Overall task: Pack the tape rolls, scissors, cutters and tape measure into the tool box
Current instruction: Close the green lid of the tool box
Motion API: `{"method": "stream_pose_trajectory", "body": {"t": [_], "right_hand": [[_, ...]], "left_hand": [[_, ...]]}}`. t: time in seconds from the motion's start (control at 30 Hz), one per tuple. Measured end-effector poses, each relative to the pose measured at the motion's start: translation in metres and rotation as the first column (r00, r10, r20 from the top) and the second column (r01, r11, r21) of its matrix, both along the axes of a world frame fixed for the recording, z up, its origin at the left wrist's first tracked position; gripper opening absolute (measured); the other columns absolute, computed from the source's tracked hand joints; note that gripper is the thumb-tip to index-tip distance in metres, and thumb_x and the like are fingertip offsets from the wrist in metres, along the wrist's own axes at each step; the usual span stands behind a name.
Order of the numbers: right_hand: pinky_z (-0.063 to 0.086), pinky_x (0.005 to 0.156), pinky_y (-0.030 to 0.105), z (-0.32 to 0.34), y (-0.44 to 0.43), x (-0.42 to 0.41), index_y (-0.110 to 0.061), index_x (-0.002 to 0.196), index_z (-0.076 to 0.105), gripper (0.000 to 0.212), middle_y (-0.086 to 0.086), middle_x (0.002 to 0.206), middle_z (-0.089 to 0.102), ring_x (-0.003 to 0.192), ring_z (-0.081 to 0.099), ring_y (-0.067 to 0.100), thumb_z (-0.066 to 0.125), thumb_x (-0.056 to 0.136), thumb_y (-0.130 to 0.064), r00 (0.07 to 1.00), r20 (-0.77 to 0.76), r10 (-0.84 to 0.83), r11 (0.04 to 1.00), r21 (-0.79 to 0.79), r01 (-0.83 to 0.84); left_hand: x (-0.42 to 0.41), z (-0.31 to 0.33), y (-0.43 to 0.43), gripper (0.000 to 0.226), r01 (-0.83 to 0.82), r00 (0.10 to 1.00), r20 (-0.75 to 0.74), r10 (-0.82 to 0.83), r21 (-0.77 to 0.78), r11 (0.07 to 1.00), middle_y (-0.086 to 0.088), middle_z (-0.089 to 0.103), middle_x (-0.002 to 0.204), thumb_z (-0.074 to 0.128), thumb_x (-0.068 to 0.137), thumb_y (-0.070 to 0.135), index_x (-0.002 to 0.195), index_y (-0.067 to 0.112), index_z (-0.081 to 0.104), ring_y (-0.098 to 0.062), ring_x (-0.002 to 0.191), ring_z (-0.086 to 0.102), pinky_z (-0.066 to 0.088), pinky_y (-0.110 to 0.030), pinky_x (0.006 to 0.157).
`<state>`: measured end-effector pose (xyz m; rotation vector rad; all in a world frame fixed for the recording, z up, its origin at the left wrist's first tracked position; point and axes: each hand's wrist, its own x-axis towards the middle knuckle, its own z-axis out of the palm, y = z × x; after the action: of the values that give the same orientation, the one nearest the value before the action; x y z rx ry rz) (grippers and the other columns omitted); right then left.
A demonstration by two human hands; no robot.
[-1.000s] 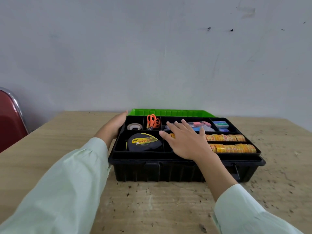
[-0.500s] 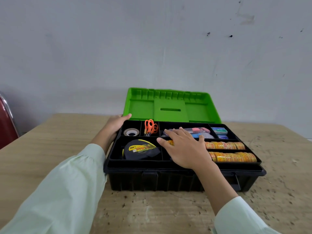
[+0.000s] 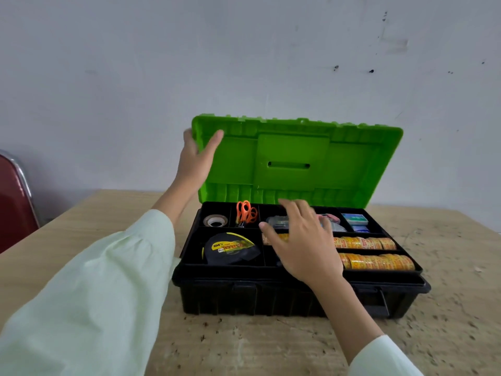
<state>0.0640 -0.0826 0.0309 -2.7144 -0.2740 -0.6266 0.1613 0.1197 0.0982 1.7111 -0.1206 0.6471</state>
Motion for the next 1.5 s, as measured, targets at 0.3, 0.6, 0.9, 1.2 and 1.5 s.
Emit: {"method": "stream_pose_trajectory", "body": {"t": [0.3,0.6,0.9,1.2,1.5], "right_hand": [[0.038,0.095,0.038,0.010,-0.003,-0.012,-0.014,0.122,0.052,0.043,0.004,0.116,0.051,0.108,0.045,0.017,0.061,0.080,-0.018,0.793,0.600,-0.106,0.936,0.330,-0.124],[-0.001,0.117,0.052,0.069,-0.028,-0.012,-0.043,0.134,0.045,0.049,-0.011,0.127,0.054,0.129,0.042,0.014,0.061,0.089,-0.033,0.951,0.308,-0.003,0.998,-0.064,0.024],[0.028,0.102,0.037,0.056,-0.046,-0.046,-0.047,0.131,0.042,0.062,-0.015,0.112,0.051,0.112,0.046,0.010,0.070,0.075,-0.051,0.990,0.040,0.135,0.969,-0.216,-0.123],[0.030,0.109,0.032,0.026,-0.059,-0.063,-0.039,0.143,0.034,0.068,-0.015,0.117,0.040,0.115,0.036,0.005,0.062,0.083,-0.053,0.913,-0.283,0.294,0.941,-0.081,-0.328],[0.017,0.113,0.025,0.027,-0.089,-0.071,-0.049,0.142,0.030,0.079,-0.019,0.149,0.030,0.132,0.025,-0.003,0.070,0.083,-0.016,0.879,-0.354,0.320,0.937,-0.019,-0.349]], "left_hand": [[-0.050,0.028,-0.009,0.026,-0.187,0.952,0.273,0.140,0.155,0.970,0.002,0.064,0.104,0.056,0.092,0.038,0.097,0.014,0.065,-0.005,0.099,0.054,0.038,-0.018,0.088],[-0.105,-0.012,0.006,0.068,-0.448,0.879,0.461,0.124,0.707,0.548,0.001,0.061,0.103,0.035,0.081,0.072,0.111,0.017,0.061,-0.020,0.098,0.056,0.032,-0.035,0.097],[-0.140,-0.038,0.010,0.063,-0.274,0.954,0.299,-0.021,0.898,0.345,0.010,0.055,0.111,0.034,0.081,0.071,0.118,0.024,0.056,-0.012,0.100,0.054,0.041,-0.032,0.089],[-0.172,-0.082,-0.013,0.089,-0.023,1.000,0.019,0.017,0.967,0.252,0.010,0.014,0.157,0.008,0.078,0.079,0.150,0.027,0.009,-0.007,0.145,0.012,0.006,-0.035,0.120],[-0.168,-0.097,-0.022,0.103,-0.166,0.980,0.144,0.139,0.972,0.167,-0.001,0.042,0.147,0.025,0.068,0.087,0.144,0.018,0.034,-0.020,0.136,0.040,0.029,-0.047,0.112]]}}
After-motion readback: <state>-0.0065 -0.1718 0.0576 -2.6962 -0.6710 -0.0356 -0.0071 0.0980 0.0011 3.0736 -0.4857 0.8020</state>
